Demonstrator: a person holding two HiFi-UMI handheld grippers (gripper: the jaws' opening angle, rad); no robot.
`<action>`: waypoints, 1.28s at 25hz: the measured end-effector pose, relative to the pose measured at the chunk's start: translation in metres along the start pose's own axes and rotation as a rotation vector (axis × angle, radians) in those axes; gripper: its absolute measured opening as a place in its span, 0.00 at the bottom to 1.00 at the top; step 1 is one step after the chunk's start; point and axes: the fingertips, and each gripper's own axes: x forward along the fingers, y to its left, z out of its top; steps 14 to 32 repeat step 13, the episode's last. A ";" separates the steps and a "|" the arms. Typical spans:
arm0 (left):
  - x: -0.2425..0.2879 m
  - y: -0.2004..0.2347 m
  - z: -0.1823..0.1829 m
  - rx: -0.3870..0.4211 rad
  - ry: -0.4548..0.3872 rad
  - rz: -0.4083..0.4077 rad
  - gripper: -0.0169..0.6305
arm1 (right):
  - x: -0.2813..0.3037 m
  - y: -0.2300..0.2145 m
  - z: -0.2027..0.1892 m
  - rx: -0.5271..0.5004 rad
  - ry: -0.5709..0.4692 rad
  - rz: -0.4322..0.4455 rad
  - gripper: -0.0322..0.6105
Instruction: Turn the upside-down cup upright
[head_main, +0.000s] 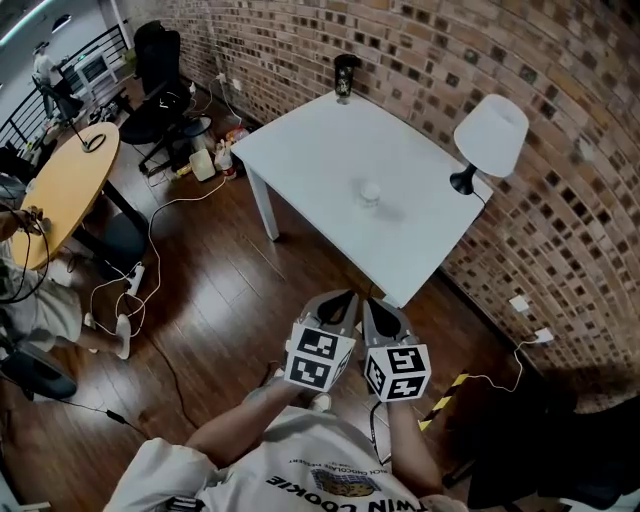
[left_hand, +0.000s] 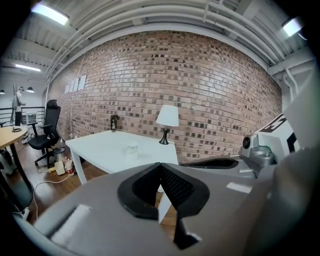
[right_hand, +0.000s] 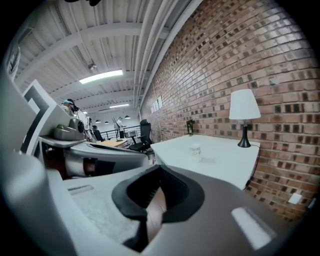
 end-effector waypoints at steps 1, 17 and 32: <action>-0.006 0.000 -0.002 0.002 0.006 0.002 0.03 | -0.002 0.005 -0.002 0.005 0.002 0.002 0.05; -0.057 0.023 -0.011 -0.004 -0.001 0.004 0.03 | -0.003 0.060 0.000 0.018 -0.012 0.008 0.05; -0.057 0.023 -0.011 -0.004 -0.001 0.004 0.03 | -0.003 0.060 0.000 0.018 -0.012 0.008 0.05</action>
